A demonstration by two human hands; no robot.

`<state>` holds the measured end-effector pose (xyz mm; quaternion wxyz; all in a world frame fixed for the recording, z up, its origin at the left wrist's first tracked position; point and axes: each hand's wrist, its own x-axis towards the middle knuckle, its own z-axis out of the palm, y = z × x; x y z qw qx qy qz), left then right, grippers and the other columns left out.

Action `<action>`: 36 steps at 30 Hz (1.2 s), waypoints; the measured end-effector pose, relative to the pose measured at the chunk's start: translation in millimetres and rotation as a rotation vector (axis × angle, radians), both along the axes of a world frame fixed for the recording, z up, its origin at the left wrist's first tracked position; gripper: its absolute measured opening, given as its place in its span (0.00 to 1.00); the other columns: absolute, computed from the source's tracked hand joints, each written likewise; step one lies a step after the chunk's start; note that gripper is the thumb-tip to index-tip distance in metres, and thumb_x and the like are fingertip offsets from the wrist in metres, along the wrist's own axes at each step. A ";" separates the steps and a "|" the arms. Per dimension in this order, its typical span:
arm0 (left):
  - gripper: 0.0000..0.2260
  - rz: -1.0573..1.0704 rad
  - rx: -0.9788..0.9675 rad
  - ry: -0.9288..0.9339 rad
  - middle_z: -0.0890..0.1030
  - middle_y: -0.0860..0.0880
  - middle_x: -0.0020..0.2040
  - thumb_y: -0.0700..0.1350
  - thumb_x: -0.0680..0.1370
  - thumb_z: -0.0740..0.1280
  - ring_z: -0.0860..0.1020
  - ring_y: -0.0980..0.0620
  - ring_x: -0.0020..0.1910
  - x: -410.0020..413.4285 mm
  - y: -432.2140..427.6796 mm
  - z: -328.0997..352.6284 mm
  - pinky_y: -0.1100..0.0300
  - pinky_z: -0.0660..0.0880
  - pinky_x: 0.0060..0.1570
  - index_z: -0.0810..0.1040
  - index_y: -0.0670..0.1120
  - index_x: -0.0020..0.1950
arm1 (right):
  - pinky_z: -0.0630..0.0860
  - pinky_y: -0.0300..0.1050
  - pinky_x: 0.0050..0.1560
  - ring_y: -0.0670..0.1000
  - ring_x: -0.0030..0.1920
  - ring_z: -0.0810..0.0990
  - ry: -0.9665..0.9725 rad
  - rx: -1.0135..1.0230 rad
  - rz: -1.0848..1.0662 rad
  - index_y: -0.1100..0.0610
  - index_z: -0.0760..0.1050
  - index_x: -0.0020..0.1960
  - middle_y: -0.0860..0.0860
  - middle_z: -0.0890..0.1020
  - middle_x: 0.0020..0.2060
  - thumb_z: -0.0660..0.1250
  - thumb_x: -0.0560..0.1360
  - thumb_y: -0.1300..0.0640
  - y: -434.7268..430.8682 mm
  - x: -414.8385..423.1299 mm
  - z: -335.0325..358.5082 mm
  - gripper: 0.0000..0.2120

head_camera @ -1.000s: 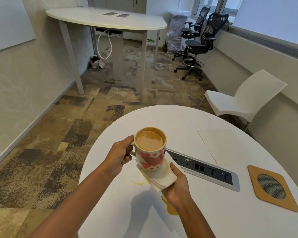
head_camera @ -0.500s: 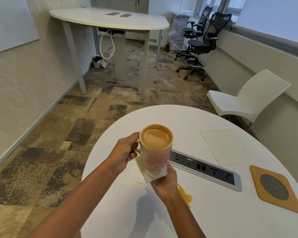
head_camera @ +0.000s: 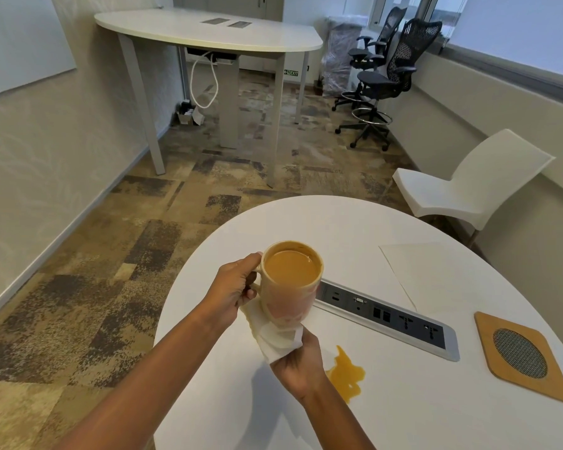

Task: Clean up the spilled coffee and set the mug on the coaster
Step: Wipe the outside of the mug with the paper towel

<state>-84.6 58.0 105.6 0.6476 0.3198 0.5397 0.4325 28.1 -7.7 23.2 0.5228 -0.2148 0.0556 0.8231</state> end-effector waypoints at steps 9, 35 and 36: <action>0.07 0.050 -0.007 0.003 0.65 0.53 0.23 0.46 0.75 0.65 0.62 0.56 0.24 -3.7 2.5 -6.5 0.72 0.65 0.18 0.73 0.44 0.40 | 0.83 0.52 0.36 0.64 0.44 0.85 -0.138 0.014 0.076 0.73 0.80 0.48 0.68 0.83 0.47 0.59 0.69 0.64 -10.1 32.3 4.2 0.16; 0.08 -0.071 -0.027 -0.082 0.65 0.55 0.21 0.47 0.74 0.66 0.63 0.58 0.20 -8.6 -4.3 -8.4 0.70 0.65 0.18 0.78 0.47 0.36 | 0.81 0.51 0.34 0.59 0.34 0.85 -0.525 0.048 0.075 0.61 0.74 0.52 0.61 0.85 0.34 0.57 0.68 0.59 32.6 57.8 6.6 0.16; 0.08 -0.071 -0.026 -0.087 0.65 0.55 0.21 0.47 0.74 0.66 0.63 0.58 0.20 -8.7 -4.5 -8.1 0.71 0.64 0.18 0.78 0.47 0.36 | 0.82 0.51 0.34 0.60 0.34 0.84 -0.486 0.040 0.081 0.62 0.73 0.53 0.62 0.85 0.35 0.57 0.66 0.58 32.3 53.2 3.9 0.18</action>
